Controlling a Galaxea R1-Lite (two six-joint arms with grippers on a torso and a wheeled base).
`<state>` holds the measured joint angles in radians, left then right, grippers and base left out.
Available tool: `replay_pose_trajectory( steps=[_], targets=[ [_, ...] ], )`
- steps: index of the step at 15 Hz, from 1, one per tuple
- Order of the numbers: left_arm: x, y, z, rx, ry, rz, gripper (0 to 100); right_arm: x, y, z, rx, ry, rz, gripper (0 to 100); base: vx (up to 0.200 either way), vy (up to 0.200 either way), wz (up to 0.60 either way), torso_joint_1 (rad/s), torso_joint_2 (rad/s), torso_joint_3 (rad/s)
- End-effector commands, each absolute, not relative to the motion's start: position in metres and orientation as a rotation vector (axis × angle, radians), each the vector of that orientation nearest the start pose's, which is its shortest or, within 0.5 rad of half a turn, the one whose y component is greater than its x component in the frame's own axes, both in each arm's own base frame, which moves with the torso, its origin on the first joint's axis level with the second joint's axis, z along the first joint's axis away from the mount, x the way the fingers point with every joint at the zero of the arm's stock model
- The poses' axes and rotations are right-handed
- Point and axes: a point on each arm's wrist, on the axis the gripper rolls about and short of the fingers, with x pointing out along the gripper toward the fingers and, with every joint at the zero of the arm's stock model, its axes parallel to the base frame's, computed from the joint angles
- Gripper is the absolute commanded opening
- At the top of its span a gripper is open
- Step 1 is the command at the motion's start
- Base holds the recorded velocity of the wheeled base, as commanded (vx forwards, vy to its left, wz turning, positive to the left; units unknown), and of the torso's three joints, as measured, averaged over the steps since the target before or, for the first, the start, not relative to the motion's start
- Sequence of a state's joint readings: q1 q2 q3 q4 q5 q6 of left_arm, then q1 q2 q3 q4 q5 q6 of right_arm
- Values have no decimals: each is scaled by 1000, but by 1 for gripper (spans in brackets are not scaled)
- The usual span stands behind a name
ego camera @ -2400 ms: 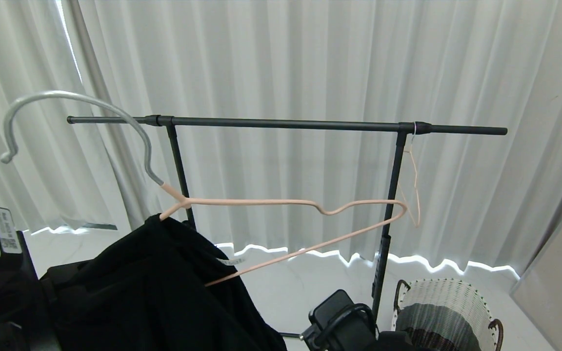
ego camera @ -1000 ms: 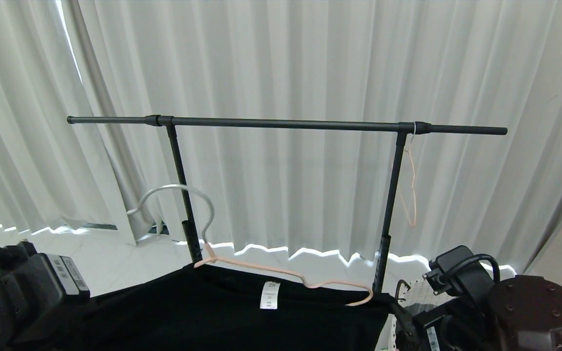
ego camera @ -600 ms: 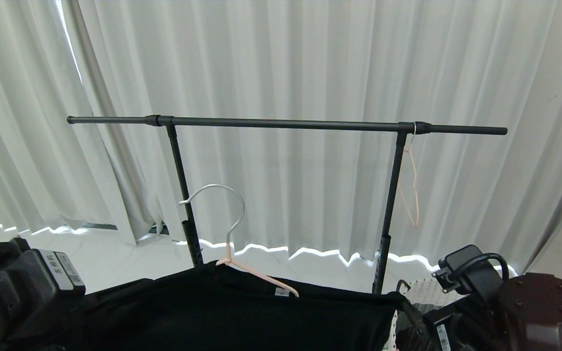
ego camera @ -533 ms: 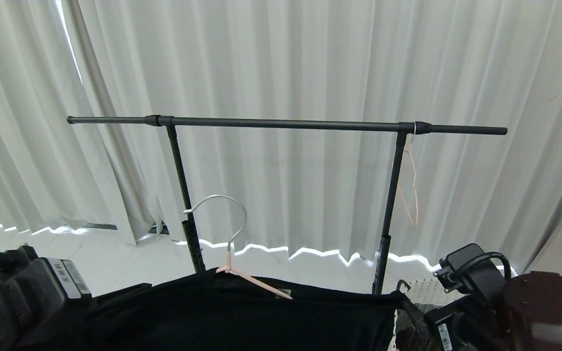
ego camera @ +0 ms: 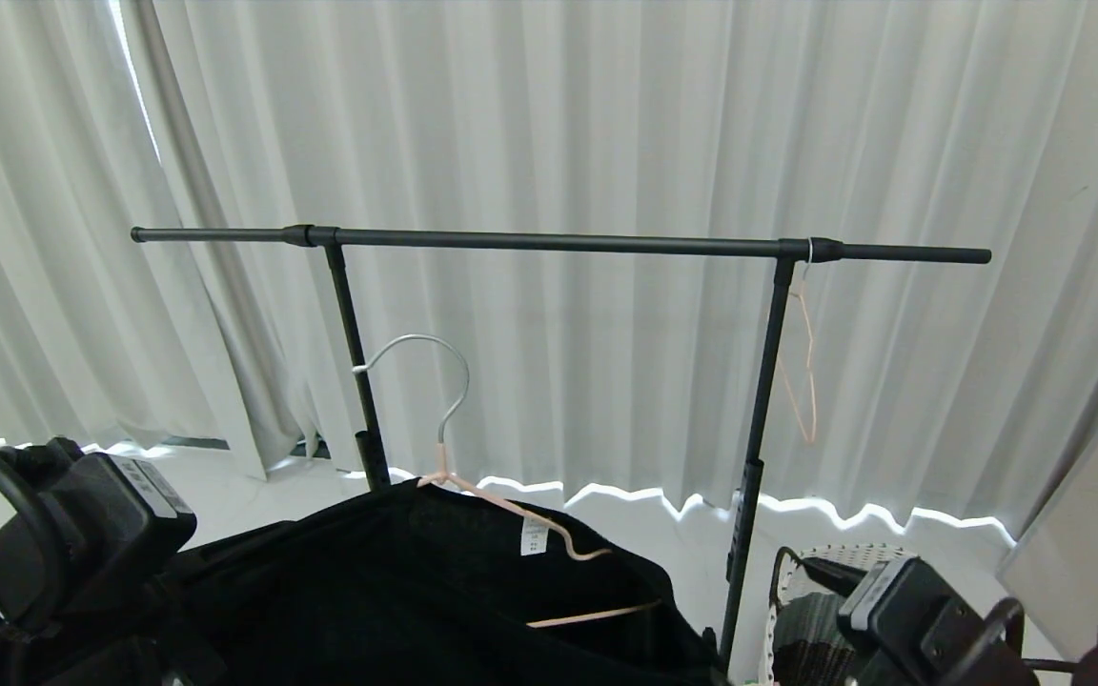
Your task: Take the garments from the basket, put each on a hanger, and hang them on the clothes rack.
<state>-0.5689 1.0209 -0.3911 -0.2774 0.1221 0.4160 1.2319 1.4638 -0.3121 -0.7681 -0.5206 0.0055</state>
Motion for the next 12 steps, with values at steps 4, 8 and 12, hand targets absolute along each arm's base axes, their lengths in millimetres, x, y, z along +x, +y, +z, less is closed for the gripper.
replay_pose_trajectory(
  steps=[4,8,12],
  targets=[
    [103,-70,179,528,224,-555,0,67,205,153,-304,206,878,100,0,0,0,0,0,0],
    [93,-84,184,495,145,-680,0,68,220,170,-314,228,1007,100,0,0,0,0,0,0],
    [81,-92,182,515,114,-801,0,71,227,175,-356,238,1052,100,0,0,0,0,0,0]
  ],
)
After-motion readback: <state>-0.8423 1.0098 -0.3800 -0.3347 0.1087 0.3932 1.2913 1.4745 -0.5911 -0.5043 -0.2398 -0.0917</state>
